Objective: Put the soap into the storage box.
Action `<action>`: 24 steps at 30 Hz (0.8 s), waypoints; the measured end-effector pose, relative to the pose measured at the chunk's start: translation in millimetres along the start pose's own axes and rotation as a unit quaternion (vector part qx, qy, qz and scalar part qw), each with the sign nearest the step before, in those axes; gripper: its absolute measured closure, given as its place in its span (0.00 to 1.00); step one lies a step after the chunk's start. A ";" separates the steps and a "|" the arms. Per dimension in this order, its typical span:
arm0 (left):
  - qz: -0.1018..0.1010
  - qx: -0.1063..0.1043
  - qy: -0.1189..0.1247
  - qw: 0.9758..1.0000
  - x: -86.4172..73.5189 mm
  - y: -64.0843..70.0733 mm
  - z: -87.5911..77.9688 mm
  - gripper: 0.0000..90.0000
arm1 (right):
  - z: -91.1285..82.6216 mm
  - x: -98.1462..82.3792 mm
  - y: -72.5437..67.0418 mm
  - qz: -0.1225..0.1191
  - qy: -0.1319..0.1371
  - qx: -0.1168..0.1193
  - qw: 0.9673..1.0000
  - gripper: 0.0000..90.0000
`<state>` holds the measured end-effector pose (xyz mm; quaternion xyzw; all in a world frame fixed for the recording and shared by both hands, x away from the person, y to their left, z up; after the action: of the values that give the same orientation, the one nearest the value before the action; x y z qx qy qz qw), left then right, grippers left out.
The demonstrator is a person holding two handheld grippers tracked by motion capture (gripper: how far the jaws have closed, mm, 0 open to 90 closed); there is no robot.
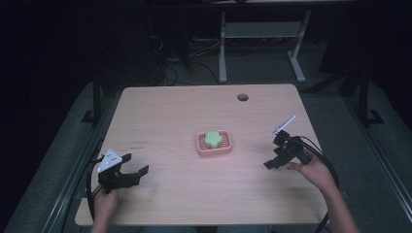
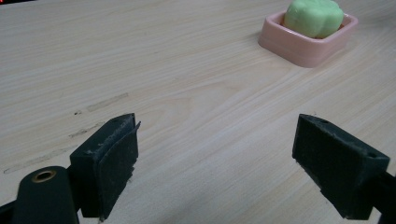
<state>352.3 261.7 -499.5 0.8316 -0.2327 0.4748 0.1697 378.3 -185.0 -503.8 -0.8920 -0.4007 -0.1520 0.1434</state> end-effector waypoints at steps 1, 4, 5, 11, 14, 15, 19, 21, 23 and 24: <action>-0.001 0.000 0.000 1.000 0.0 0.4 0.0 0.16 | 0.1 -2.3 0.4 0.000 0.001 -0.002 1.000 0.27; 0.000 0.000 0.000 1.000 0.0 0.8 0.0 0.16 | -0.6 -8.3 -0.3 0.007 0.008 0.000 1.000 0.27; 0.000 0.000 0.000 1.000 -0.1 0.8 0.0 0.16 | -0.7 -10.1 -0.5 0.008 0.011 0.001 1.000 0.27; 0.001 -0.003 0.001 1.000 0.9 2.4 -0.5 0.16 | -1.8 -22.6 -2.7 0.011 0.019 -0.001 1.000 0.27; 0.003 -0.002 0.000 1.000 0.5 2.2 -0.3 0.16 | -0.4 -29.8 -5.5 0.016 0.025 -0.001 1.000 0.27; 0.004 -0.003 0.000 1.000 0.4 1.9 -0.2 0.16 | 0.1 -32.6 -6.5 0.017 0.024 -0.003 1.000 0.27; 0.005 -0.003 0.000 1.000 0.2 2.1 -0.3 0.16 | 2.0 -41.2 -12.1 0.019 0.030 -0.002 0.999 0.27; 0.003 -0.003 0.001 1.000 0.3 2.8 0.0 0.16 | 1.9 -44.6 -13.5 0.019 0.033 -0.003 0.999 0.27; 0.003 -0.003 0.002 1.000 0.5 2.9 0.2 0.16 | 1.6 -47.7 -15.1 0.023 0.035 -0.002 0.999 0.27; 0.003 -0.003 0.001 1.000 0.4 2.7 0.1 0.16 | 1.3 -49.4 -15.5 0.024 0.034 -0.004 0.999 0.27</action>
<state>351.0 259.3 -498.9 0.8299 -0.2369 0.4755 0.1707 335.5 -207.8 -522.0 -0.8962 -0.3735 -0.1807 0.1571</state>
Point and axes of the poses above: each handheld gripper's, and its own axes: z roughly forward along the jaws, x roughly out of its top, y roughly to its right, the point moved 10 cm from there along z, roughly forward along the jaws, and after that the axes turned 1 degree about -z, right-handed, at the moved point
